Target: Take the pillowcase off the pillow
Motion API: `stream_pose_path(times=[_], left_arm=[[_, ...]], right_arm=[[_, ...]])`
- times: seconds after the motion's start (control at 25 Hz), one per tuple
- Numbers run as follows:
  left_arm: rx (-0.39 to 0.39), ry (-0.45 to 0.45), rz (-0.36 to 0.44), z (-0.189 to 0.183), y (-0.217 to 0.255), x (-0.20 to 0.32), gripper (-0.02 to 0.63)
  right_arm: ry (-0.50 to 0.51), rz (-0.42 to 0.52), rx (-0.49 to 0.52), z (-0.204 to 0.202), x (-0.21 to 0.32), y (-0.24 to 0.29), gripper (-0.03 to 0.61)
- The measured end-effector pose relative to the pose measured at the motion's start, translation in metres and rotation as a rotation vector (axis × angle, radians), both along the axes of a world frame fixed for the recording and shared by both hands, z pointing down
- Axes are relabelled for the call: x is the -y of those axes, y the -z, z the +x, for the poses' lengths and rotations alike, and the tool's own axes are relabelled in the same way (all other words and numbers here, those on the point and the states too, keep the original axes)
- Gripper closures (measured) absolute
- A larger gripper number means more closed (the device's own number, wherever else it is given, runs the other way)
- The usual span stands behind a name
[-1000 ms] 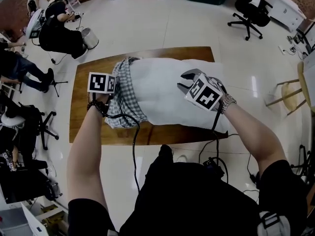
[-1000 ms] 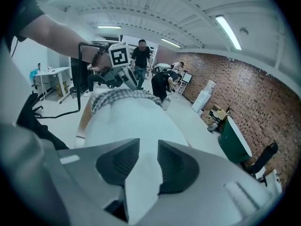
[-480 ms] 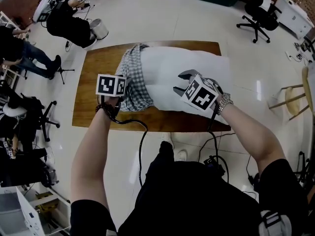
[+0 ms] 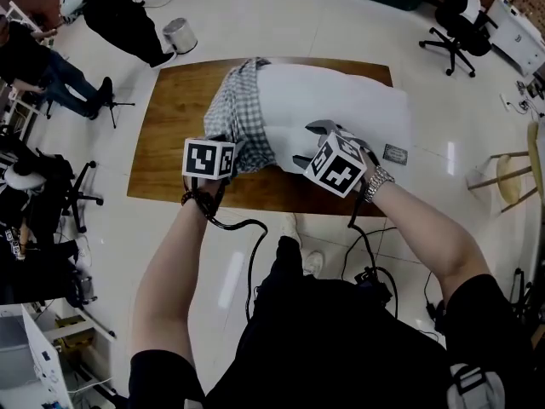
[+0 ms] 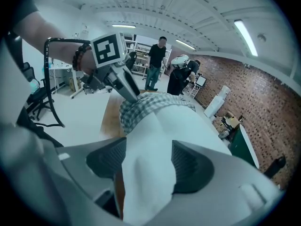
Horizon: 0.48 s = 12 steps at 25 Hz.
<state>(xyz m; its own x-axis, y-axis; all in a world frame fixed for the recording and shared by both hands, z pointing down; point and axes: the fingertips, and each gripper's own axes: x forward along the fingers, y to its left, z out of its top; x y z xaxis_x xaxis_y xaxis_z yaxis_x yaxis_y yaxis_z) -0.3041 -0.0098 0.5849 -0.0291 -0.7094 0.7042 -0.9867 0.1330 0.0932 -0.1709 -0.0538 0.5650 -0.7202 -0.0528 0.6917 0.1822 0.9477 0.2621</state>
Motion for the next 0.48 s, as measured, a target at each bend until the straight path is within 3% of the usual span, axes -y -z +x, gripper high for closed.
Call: stream_pose_path(times=[0.28,0.48], left_arm=[[-0.021,0.063,0.010,0.006,-0.024,-0.022,0.380],[-0.055,0.128,0.013,0.013,-0.050,-0.029,0.308]], right_arm=[[-0.019,0.029,-0.013,-0.016,-0.006,-0.022,0.235],[-0.027,0.073,-0.024,-0.026,-0.010,-0.041,0.221]])
